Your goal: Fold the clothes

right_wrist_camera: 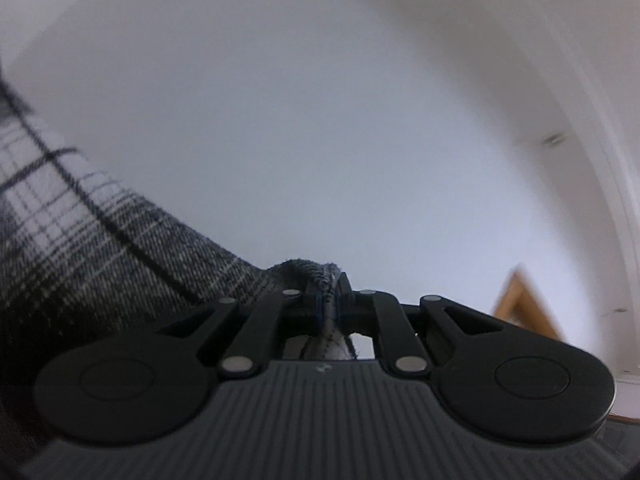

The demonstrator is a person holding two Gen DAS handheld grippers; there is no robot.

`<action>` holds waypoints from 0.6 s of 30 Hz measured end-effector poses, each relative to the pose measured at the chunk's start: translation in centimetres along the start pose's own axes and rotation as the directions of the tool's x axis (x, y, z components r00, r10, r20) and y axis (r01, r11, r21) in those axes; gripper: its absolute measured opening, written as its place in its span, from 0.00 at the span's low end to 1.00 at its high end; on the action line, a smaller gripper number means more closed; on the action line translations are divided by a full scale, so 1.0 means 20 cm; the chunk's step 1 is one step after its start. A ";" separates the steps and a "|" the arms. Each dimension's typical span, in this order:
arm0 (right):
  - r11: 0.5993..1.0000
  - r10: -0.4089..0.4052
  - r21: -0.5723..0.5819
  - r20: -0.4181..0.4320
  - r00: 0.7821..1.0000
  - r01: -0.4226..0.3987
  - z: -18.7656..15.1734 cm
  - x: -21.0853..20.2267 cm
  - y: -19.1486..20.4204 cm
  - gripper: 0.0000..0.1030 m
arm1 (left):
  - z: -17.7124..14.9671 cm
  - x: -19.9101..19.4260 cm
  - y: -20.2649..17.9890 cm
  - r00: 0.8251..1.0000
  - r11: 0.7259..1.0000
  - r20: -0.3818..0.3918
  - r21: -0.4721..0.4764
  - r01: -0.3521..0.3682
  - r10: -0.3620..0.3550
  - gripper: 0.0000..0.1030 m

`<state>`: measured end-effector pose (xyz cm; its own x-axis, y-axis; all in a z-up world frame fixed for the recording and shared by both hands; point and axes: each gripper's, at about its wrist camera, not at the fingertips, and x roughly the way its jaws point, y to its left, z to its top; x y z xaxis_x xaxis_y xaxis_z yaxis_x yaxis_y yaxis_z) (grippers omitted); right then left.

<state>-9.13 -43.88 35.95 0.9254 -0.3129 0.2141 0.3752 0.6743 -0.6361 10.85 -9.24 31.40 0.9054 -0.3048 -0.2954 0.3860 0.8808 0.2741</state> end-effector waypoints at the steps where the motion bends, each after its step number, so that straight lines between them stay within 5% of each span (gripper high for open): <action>1: 0.999 0.037 -0.025 -0.043 0.998 -0.038 -0.11 0.12 0.12 0.10 | -0.06 0.18 -0.04 0.999 1.000 -0.053 0.012 -0.006 0.006 0.16; 7: 0.970 0.232 -0.006 -0.271 0.934 -0.243 -0.82 0.84 0.82 0.10 | -0.51 1.25 -0.36 0.951 0.990 -0.302 0.142 -0.025 0.067 0.15; 11: 0.950 0.307 0.067 -0.363 0.880 -0.304 -1.28 1.21 1.25 0.10 | -0.91 1.86 -0.54 0.888 0.986 -0.452 0.167 -0.003 0.079 0.15; 14: 0.932 0.361 0.151 -0.409 0.838 -0.328 -1.58 1.40 1.52 0.10 | -1.20 2.16 -0.69 0.865 0.961 -0.488 0.274 0.024 0.118 0.15; 16: 0.930 0.367 0.161 -0.407 0.837 -0.330 -1.70 1.44 1.62 0.10 | -1.32 2.27 -0.77 0.860 0.928 -0.488 0.368 0.049 0.148 0.15; 18: 0.925 0.381 0.174 -0.397 0.835 -0.338 -1.73 1.42 1.69 0.10 | -1.38 2.34 -0.78 0.851 0.925 -0.507 0.373 0.070 0.140 0.15</action>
<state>27.90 -53.17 -5.15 0.8939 -0.2703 -0.3577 0.0432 0.8460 -0.5314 42.35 -27.27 -11.93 0.7345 0.0475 -0.6769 0.4866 0.6585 0.5741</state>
